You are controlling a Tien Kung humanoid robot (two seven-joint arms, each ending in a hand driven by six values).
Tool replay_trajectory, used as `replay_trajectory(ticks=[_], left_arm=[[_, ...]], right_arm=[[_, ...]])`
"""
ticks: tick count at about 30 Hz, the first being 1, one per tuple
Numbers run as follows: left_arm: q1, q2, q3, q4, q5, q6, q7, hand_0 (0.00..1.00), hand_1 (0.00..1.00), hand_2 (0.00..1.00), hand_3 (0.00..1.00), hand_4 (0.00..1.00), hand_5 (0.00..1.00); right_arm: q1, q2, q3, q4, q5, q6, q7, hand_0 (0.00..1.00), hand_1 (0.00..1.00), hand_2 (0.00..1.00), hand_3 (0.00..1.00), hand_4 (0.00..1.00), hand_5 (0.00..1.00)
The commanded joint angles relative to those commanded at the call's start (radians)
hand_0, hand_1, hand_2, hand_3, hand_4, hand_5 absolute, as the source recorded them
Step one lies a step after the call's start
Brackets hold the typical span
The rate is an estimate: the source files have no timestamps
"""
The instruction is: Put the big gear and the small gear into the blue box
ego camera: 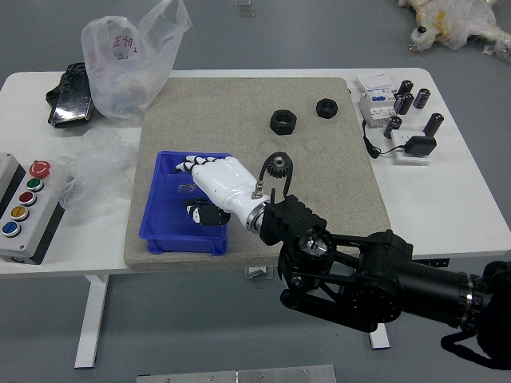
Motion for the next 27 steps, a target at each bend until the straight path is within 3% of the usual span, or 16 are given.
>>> replay_trajectory(ticks=[3,5,11,17,27], left_arm=[[0.001,0.0,-0.001,0.0,0.0,0.0,0.001,0.703,0.481,0.521,0.71,0.719,0.531],[0.001,-0.001,0.001,-0.001,-0.003,0.0,0.001,0.703,0.481,0.521,0.709,0.72,0.53],[0.001,-0.001,0.009,-0.002,-0.013,0.001,0.001,0.704,0.482,0.522,0.709,0.719,0.53],[0.004,-0.002,0.001,-0.003,-0.007,0.0,0.006,0.703,0.482,0.521,0.709,0.718,0.53],[-0.003,-0.003,0.003,-0.003,-0.005,-0.002,0.003,0.703,0.482,0.522,0.708,0.719,0.53]], right_arm=[[-0.003,-0.001,0.008,0.004,0.003,-0.009,0.005,0.66,0.875,0.931,0.97,0.81,0.38],[-0.007,-0.007,0.031,0.012,0.01,-0.037,0.022,0.618,0.831,0.898,0.939,0.848,0.418],[-0.006,-0.047,0.15,0.005,0.025,-0.104,0.052,0.585,0.81,0.881,0.921,0.822,0.394],[0.024,-0.08,0.206,-0.117,0.068,-0.082,0.042,0.603,0.827,0.905,0.938,0.832,0.383],[0.084,-0.061,0.072,-0.324,0.174,-0.033,0.052,0.614,0.837,0.911,0.944,0.848,0.382]])
